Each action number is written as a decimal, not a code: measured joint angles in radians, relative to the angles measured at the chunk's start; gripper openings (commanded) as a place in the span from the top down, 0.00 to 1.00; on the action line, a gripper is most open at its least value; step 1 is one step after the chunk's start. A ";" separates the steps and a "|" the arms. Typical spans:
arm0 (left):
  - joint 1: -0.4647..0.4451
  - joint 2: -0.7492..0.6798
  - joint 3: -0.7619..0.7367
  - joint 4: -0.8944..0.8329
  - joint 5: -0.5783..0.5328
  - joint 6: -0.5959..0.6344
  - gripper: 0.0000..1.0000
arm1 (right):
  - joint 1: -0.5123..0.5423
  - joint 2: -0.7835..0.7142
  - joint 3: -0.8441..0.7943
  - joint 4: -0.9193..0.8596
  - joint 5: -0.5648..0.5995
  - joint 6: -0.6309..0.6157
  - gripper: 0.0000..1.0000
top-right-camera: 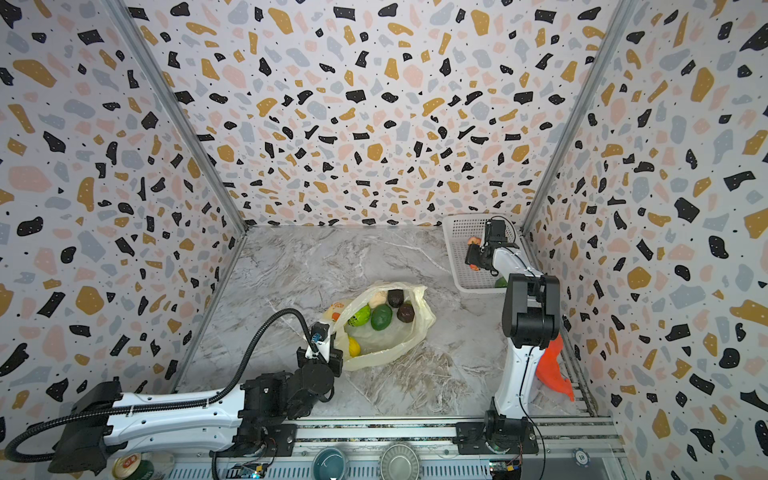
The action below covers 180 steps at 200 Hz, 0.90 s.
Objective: Untie the knot of the plastic bag and take out the fruit
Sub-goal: 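Lower the red fruit into the white basket and open the right gripper, then move the empty right gripper back into the bag opening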
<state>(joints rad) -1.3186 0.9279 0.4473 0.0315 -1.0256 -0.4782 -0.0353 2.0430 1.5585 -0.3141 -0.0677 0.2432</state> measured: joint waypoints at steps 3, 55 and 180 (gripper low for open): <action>0.000 0.000 0.000 0.000 0.000 0.000 1.00 | 0.000 -0.001 0.000 0.002 0.001 -0.002 0.17; 0.000 -0.002 0.000 0.000 0.001 0.008 1.00 | -0.001 -0.026 -0.030 0.019 0.012 -0.005 0.11; 0.000 0.001 0.000 0.000 0.000 0.015 1.00 | 0.043 -0.572 -0.135 -0.116 -0.238 0.003 0.06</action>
<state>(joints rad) -1.3186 0.9287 0.4473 0.0319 -1.0256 -0.4629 0.0078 1.4708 1.4239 -0.4305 -0.3061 0.2462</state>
